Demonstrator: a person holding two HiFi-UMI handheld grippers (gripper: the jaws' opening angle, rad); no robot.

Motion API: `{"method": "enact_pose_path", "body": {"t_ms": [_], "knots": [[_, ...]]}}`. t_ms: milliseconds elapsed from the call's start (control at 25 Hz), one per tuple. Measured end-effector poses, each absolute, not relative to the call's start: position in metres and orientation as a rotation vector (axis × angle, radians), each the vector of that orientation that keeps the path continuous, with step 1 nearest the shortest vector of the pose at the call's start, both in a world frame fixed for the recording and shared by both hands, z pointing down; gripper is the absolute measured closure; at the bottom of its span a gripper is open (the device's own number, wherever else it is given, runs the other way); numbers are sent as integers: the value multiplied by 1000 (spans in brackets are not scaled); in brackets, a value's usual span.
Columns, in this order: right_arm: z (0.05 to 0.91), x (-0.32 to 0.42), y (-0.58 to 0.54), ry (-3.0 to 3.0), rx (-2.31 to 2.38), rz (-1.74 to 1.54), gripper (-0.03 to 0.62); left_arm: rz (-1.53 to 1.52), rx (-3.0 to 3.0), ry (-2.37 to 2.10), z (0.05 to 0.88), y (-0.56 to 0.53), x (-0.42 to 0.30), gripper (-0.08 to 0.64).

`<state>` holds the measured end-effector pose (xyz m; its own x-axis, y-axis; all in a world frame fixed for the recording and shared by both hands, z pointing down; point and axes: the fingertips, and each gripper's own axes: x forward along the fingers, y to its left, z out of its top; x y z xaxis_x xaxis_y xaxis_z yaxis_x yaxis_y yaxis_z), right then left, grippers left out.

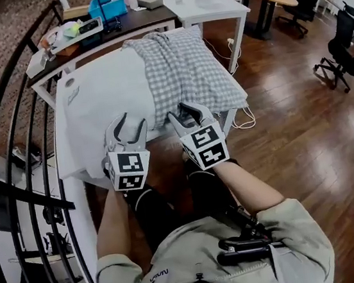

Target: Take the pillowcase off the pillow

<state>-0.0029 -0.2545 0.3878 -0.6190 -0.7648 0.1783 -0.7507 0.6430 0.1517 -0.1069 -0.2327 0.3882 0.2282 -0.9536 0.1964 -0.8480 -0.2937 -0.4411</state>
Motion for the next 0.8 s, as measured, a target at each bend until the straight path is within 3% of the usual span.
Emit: {"method": "enact_pose_path", "body": {"t_ms": [160, 280, 800], "knots": [[410, -11, -262, -2574, 1251, -93, 461, -685, -2146, 1751, 396, -244, -109, 449], [402, 0, -269, -2522, 1320, -157, 579, -629, -2120, 1788, 384, -244, -116, 539], [390, 100, -316, -2353, 1593, -202, 586, -387, -2194, 1888, 341, -240, -160, 546]]}}
